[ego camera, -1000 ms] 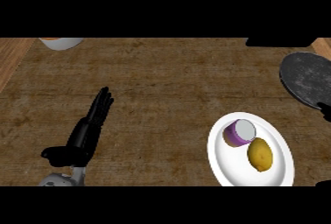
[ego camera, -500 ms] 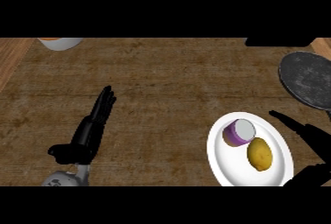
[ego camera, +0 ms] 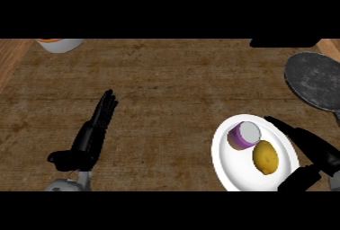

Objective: Pick the lemon from the plate and place it in the pan

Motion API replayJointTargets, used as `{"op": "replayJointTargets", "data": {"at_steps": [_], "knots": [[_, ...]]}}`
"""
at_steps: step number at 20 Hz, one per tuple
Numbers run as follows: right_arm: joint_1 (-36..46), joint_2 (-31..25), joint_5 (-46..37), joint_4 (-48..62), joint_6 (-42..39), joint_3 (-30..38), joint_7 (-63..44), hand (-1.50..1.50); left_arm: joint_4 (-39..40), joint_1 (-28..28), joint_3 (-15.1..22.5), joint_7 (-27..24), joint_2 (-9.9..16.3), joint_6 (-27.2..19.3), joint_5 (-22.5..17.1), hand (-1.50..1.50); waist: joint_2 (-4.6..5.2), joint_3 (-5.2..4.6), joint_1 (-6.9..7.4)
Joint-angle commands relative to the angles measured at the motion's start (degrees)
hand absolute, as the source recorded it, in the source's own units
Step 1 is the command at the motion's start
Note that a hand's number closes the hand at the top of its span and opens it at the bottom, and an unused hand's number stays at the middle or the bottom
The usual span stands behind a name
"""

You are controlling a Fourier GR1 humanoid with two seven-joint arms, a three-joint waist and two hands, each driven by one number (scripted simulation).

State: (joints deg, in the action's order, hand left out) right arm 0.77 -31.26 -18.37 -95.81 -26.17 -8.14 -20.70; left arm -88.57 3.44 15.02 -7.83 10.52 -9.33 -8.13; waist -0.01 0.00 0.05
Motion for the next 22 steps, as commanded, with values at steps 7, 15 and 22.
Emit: {"op": "replayJointTargets", "data": {"at_steps": [7, 15, 22], "knots": [[-0.4, 7.8, -5.7, 3.0, 1.0, 2.2, 1.9, -1.50, -2.1, -0.6, -0.1, 2.9, -4.7, -0.7, 4.5, 0.00, -0.01, 0.00, -0.03], [4.4, 10.8, -13.4, 19.4, 3.7, 2.0, 9.3, -1.50, -2.1, -1.3, -1.6, 2.7, -5.5, 2.2, 5.1, 0.00, 0.06, 0.01, 0.19], [5.2, 9.6, -17.8, 22.2, 2.2, -2.1, 16.3, 1.50, 1.7, 0.8, -3.3, 1.1, -6.2, 3.2, 5.6, 0.00, 0.13, 0.02, 0.13]]}}
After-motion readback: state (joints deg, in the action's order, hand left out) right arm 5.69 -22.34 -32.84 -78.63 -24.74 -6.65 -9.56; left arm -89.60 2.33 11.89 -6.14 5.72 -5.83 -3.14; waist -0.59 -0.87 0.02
